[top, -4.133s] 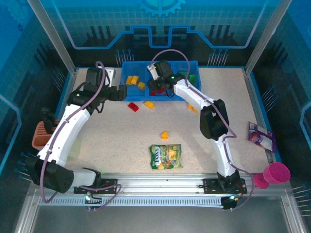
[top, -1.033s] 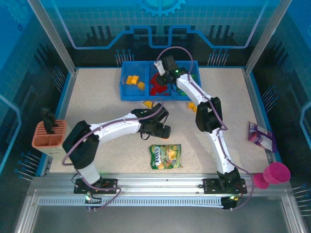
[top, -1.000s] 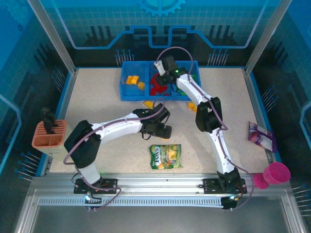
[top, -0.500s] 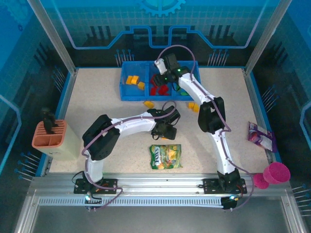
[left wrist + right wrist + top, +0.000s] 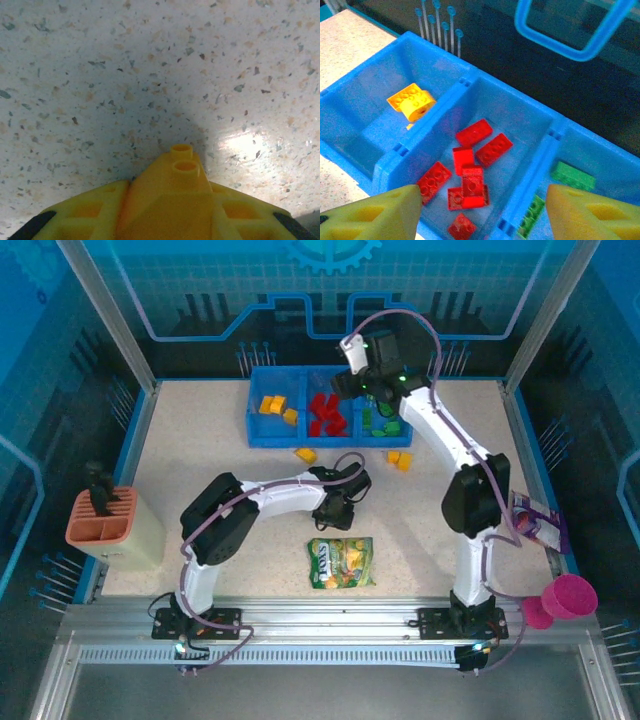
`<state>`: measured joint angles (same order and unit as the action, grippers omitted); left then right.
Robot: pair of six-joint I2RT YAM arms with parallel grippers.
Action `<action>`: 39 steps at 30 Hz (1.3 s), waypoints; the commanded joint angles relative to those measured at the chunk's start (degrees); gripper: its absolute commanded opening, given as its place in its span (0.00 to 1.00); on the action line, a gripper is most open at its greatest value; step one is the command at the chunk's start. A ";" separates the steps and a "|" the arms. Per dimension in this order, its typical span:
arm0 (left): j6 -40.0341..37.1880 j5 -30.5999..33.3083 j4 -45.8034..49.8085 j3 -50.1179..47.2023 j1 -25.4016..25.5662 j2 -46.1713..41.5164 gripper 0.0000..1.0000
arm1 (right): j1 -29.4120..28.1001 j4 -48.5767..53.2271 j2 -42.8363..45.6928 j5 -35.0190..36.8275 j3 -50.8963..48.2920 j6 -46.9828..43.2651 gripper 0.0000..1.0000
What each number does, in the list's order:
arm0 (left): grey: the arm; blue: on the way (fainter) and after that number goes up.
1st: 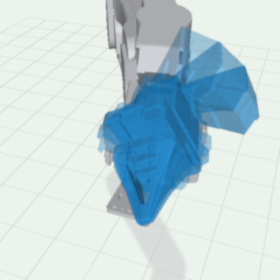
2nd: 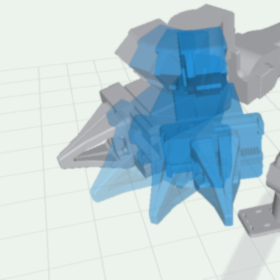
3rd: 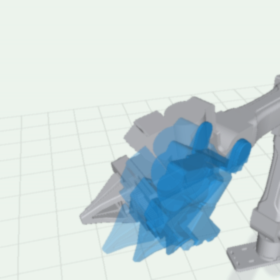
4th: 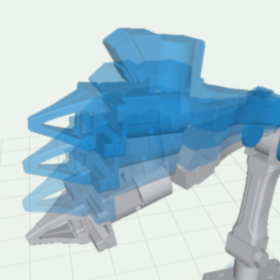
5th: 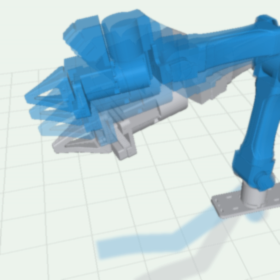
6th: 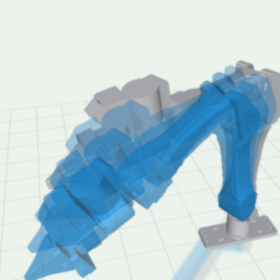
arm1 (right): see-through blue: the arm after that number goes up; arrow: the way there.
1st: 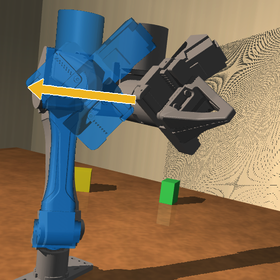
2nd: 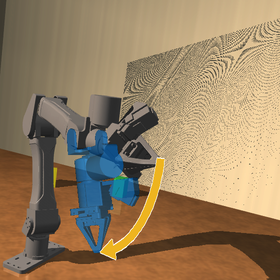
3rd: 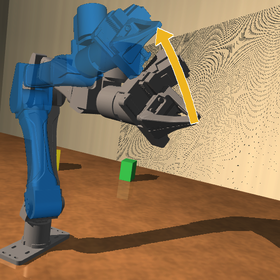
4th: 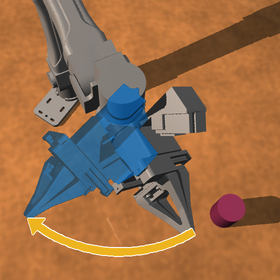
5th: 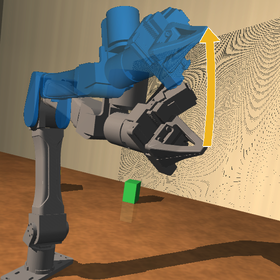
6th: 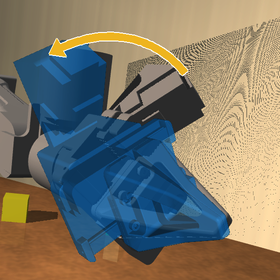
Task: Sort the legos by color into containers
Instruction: Pick up the lego from the center of the table, then place the lego in the container.
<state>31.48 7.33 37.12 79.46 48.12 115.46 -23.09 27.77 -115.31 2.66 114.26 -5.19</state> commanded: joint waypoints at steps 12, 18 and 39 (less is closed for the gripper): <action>-14.37 6.50 2.62 13.23 -17.92 -7.97 0.20 | 8.15 0.36 20.97 3.24 -27.83 7.97 0.71; -18.03 10.68 -0.19 22.80 -25.74 -1.99 0.20 | 8.06 3.68 26.80 1.75 -32.90 10.36 0.78; -19.63 13.51 0.95 49.98 -32.78 22.09 0.37 | 5.31 10.07 30.76 -0.24 -34.72 11.33 0.81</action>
<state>13.06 19.77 36.84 127.87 16.27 136.05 -16.99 35.99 -85.76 2.74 79.44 5.19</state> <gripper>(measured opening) 0.352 0.804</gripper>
